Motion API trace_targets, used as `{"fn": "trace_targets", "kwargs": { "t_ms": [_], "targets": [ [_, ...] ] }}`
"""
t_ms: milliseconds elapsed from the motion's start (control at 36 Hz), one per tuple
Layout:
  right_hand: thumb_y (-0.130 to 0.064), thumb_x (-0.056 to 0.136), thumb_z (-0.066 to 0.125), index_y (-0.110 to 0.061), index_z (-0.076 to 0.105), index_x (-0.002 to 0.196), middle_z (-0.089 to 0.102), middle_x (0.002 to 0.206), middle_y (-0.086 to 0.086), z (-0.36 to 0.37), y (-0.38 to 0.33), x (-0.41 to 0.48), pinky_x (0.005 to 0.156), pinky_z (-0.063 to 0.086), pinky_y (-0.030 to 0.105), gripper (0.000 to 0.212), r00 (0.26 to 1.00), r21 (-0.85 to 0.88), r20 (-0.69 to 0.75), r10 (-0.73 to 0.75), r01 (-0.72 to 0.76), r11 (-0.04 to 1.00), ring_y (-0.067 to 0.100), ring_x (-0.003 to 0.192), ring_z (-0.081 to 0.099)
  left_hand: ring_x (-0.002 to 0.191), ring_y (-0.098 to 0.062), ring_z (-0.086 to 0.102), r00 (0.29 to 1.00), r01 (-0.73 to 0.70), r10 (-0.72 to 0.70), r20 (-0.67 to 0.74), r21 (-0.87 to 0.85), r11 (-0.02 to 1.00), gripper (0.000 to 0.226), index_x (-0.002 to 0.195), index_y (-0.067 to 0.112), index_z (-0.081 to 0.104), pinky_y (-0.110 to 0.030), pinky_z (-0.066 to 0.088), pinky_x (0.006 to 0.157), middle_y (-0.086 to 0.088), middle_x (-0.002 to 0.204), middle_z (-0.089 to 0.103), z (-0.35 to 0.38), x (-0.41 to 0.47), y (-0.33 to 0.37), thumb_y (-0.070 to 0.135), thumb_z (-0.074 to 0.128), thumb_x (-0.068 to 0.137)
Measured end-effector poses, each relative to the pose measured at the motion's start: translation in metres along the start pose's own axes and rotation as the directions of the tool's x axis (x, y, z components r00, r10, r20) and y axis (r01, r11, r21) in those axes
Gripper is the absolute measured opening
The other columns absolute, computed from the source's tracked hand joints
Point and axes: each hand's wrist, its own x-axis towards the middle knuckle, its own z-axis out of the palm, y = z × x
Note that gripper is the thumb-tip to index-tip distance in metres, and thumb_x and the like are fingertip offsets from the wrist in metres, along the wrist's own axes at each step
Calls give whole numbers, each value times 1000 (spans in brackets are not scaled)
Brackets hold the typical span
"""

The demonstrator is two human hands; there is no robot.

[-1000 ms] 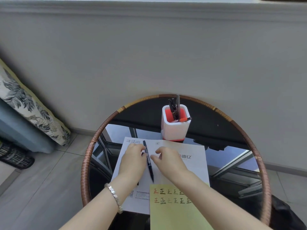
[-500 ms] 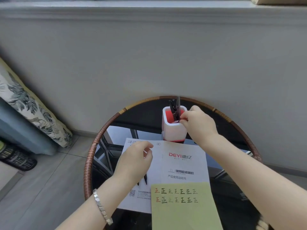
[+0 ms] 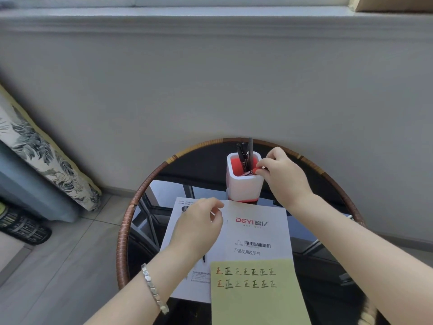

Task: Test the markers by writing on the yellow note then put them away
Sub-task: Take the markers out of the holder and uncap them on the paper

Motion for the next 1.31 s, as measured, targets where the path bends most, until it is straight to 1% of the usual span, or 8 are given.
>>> {"fn": "trace_targets", "kwargs": {
  "t_ms": [111, 278, 417, 556, 667, 806, 1195, 1306],
  "targets": [
    [-13, 90, 56, -3, 65, 96, 63, 92, 9, -22, -14, -12, 62, 39, 18, 15, 955, 32, -218, -202, 214, 976, 17, 76, 56, 104, -3, 49, 999, -25, 23, -36, -49, 999, 33, 126, 25, 50, -18, 38, 84, 11, 117, 54, -2, 2, -2, 21, 48, 93],
    [-24, 93, 49, -15, 59, 99, 67, 84, -5, -65, -31, -54, 69, 52, 15, 14, 944, 522, -327, -39, 215, 826, 9, 77, 65, 127, 10, 25, 976, -189, 166, -139, -176, 966, 59, 141, 32, 24, -8, 18, 100, 26, 133, 31, -4, 2, 9, 30, 55, 91],
    [-17, 89, 52, -23, 58, 91, 69, 80, -2, -66, -33, -78, 64, 55, 17, 9, 957, 816, -131, 260, -45, 577, 11, 71, 69, 90, 10, 51, 962, -268, 273, -8, -237, 934, 23, 114, 32, 53, -4, 39, 78, 23, 93, 55, 3, -6, 15, 25, 40, 97],
    [-14, 86, 59, -12, 62, 91, 68, 67, -2, -46, -32, -88, 58, 53, 13, 6, 851, 897, 352, 390, -426, 120, 6, 64, 68, 85, 9, 49, 959, -253, 273, 75, -207, 945, 21, 112, 25, 52, -8, 40, 73, 18, 90, 54, 12, -16, 18, 30, 38, 97],
    [-21, 90, 55, -3, 62, 91, 61, 52, -4, -27, -37, -95, 52, 50, 17, 19, 816, 805, 476, 328, -555, 211, 8, 53, 61, 65, 4, 44, 947, -250, 277, 165, -169, 953, 13, 105, 26, 48, -15, 34, 58, 14, 75, 46, 14, -23, 24, 28, 36, 98],
    [-24, 91, 53, -6, 58, 89, 54, 54, -6, -17, -44, -100, 44, 38, 17, 18, 827, 752, 485, 283, -560, 349, 4, 46, 47, 81, -11, 49, 944, -221, 239, 225, -102, 970, 21, 100, 22, 47, -25, 38, 69, 4, 92, 54, 15, -26, 31, 28, 26, 100],
    [-14, 92, 48, -4, 50, 84, 47, 63, 2, -5, -43, -107, 57, 38, 20, 13, 858, 815, 492, 150, -514, 267, 7, 55, 44, 49, -7, 41, 949, -237, 268, 163, -190, 953, 22, 88, 15, 54, -20, 26, 47, 7, 54, 41, 20, -32, 17, 28, 39, 98],
    [-19, 86, 52, -7, 52, 81, 48, 59, -5, -8, -40, -107, 52, 38, 14, 13, 883, 833, 462, 81, -464, 301, 5, 52, 42, 44, -9, 30, 948, -114, 211, 239, -364, 924, 16, 91, 46, 56, -22, 25, 46, 8, 47, 37, 17, -35, 12, 43, 40, 95]
  ]
}}
